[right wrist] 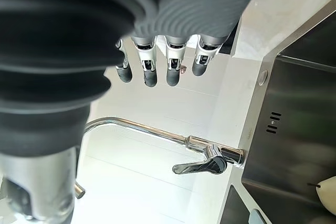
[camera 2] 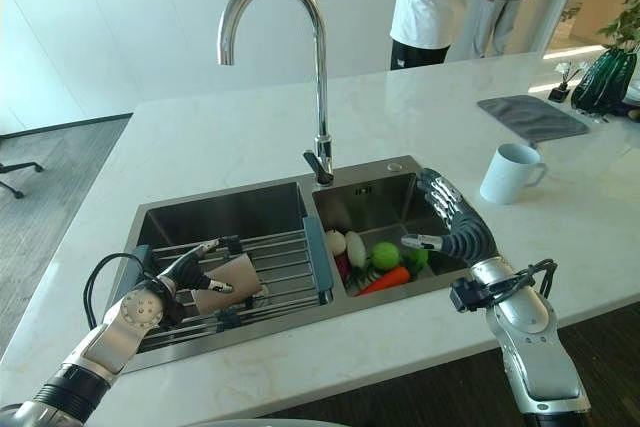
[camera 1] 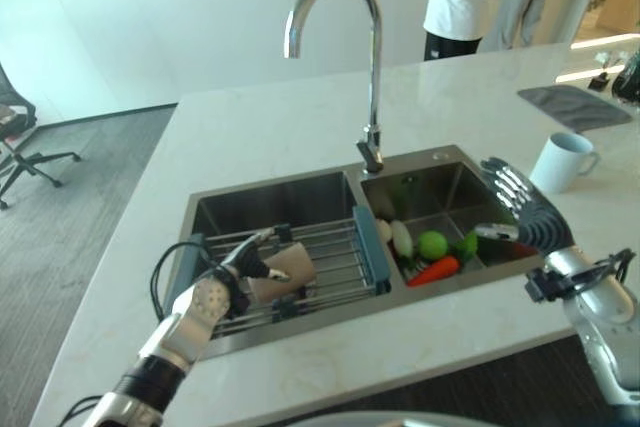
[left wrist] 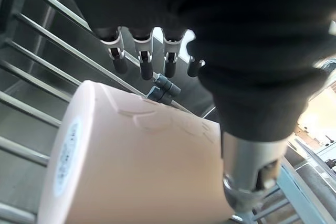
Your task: Place the dishes in the dishwasher.
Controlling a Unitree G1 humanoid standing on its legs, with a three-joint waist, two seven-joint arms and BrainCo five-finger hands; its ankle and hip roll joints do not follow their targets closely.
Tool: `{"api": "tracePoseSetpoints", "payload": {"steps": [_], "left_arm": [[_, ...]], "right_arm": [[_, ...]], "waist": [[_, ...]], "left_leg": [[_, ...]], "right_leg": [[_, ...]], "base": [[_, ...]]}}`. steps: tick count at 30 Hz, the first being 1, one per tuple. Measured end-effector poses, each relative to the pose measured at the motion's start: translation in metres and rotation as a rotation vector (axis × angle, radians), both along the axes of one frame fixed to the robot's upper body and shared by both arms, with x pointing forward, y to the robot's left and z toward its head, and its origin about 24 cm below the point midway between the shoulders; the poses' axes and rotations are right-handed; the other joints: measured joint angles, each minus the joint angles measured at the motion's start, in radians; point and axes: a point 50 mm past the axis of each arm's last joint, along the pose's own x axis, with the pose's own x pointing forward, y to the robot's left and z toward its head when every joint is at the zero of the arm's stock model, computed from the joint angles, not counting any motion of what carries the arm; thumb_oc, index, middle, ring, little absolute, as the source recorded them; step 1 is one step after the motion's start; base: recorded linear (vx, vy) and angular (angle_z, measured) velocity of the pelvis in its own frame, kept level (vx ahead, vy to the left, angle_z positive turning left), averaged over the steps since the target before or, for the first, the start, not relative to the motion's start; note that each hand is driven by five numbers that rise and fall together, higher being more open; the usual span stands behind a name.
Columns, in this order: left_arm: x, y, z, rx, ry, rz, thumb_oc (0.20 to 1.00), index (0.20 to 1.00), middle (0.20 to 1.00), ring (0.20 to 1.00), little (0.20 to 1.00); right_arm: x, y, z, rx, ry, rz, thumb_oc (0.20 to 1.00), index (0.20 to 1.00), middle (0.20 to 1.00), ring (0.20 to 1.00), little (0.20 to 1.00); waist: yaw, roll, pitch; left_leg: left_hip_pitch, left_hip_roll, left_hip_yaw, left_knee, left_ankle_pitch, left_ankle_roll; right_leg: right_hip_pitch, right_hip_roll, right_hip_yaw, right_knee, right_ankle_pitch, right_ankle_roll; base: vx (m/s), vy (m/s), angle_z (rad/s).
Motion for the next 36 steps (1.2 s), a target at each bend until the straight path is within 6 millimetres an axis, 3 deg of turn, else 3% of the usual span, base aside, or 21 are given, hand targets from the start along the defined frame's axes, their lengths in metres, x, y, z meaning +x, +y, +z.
{"api": "tracePoseSetpoints", "payload": {"steps": [11,20,21,22,36], "left_arm": [[-0.008,-0.002,-0.032,0.018,0.111,0.030,1.000,1.000,1.000,1.000,1.000],[-0.008,-0.003,-0.033,0.059,0.097,0.029,1.000,1.000,1.000,1.000,1.000],[-0.008,-0.003,-0.033,0.065,0.101,0.031,0.746,0.746,0.746,0.746,0.746],[-0.008,-0.003,-0.033,0.080,0.098,0.026,0.200,0.200,0.200,0.200,0.200],[-0.001,-0.001,-0.031,0.256,0.056,-0.051,0.200,0.200,0.200,0.200,0.200]], "right_arm": [[0.000,0.001,0.000,0.000,0.002,0.006,1.000,1.000,1.000,1.000,1.000],[0.000,0.002,0.001,0.000,-0.004,0.011,1.000,1.000,1.000,1.000,1.000],[0.000,0.002,0.001,0.000,-0.004,0.012,1.000,1.000,1.000,1.000,1.000],[0.000,0.002,0.001,0.000,-0.004,0.012,1.000,1.000,1.000,1.000,1.000],[0.000,0.003,0.001,-0.008,0.000,0.027,1.000,1.000,1.000,1.000,1.000]], "waist": [[-0.007,0.001,0.000],[-0.011,0.001,0.000],[-0.011,0.001,0.000],[-0.011,0.001,-0.001],[-0.031,0.012,-0.008]], "left_leg": [[0.006,0.000,0.019,0.000,-0.002,0.001],[0.006,0.000,0.023,0.000,-0.006,0.001],[0.007,0.000,0.023,0.000,-0.006,0.001],[0.008,0.000,0.024,0.000,-0.006,0.001],[0.008,0.000,0.025,0.000,-0.006,0.001]], "right_leg": [[-0.001,0.000,0.013,-0.005,0.001,0.002],[-0.002,-0.001,0.022,-0.005,0.001,0.002],[-0.001,-0.001,0.022,-0.005,0.001,0.002],[-0.001,0.000,0.022,-0.005,0.001,0.002],[-0.001,0.001,0.024,-0.005,0.002,0.003]], "base": [[0.00,0.005,-0.03],[0.00,0.001,-0.03],[0.00,0.000,0.00],[0.00,0.000,0.00],[0.00,0.000,0.00]]}}
